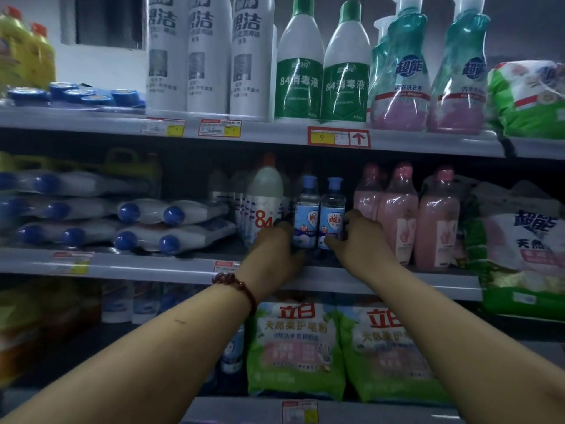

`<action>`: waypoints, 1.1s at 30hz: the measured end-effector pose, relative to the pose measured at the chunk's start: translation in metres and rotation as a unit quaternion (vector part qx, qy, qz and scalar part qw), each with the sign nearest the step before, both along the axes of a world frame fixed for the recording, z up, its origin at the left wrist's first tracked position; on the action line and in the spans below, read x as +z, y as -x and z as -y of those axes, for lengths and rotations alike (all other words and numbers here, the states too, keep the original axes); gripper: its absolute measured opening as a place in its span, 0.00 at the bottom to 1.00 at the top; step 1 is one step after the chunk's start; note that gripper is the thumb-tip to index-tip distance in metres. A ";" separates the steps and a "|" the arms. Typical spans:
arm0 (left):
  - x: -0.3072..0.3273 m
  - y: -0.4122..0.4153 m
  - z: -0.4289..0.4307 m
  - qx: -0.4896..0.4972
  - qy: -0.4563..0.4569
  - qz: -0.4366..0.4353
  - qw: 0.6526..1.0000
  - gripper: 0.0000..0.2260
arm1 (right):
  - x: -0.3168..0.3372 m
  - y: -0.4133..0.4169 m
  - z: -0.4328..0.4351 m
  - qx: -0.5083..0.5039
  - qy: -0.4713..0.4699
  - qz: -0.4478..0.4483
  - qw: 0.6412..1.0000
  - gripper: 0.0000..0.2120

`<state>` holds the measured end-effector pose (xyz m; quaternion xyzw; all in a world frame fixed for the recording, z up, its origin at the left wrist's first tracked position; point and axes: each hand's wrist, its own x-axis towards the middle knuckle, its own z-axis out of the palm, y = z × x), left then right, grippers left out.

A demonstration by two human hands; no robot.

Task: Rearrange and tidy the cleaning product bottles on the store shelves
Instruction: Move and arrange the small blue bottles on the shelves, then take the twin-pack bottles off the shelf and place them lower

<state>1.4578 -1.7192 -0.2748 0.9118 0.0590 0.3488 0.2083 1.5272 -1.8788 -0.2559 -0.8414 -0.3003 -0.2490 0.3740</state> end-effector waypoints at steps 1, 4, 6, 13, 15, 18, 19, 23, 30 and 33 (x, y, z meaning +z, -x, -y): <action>-0.002 0.009 -0.003 -0.002 -0.018 0.013 1.000 0.13 | -0.002 0.006 0.000 -0.003 0.013 0.023 1.000 0.18; -0.007 0.040 -0.013 0.028 -0.073 0.035 0.996 0.14 | -0.006 0.032 -0.006 0.008 0.067 0.073 0.995 0.23; -0.010 0.060 -0.024 0.071 -0.120 0.037 0.990 0.17 | -0.007 0.050 -0.016 0.031 0.104 0.082 0.991 0.27; -0.004 0.121 -0.097 0.157 -0.189 0.041 0.969 0.21 | -0.004 0.089 -0.080 0.100 0.130 0.092 0.982 0.28; 0.000 0.135 -0.121 0.180 -0.196 0.049 0.963 0.20 | -0.001 0.091 -0.103 0.114 0.135 0.097 0.980 0.26; 0.008 0.151 -0.157 0.208 -0.199 0.081 0.954 0.15 | 0.004 0.089 -0.139 0.136 0.136 0.112 0.975 0.20; 0.010 0.155 -0.170 0.214 -0.195 0.086 0.953 0.14 | 0.007 0.086 -0.150 0.140 0.133 0.116 0.974 0.18; 0.017 0.153 -0.224 0.252 -0.159 0.060 0.953 0.10 | 0.014 0.067 -0.187 0.155 0.133 0.113 0.972 0.25; 0.027 0.123 -0.287 0.169 -0.176 0.010 0.970 0.15 | 0.019 0.027 -0.227 0.180 0.141 0.107 0.968 0.23; 0.032 0.105 -0.296 0.150 -0.196 -0.013 0.969 0.17 | 0.022 0.013 -0.241 0.173 0.183 0.119 0.960 0.28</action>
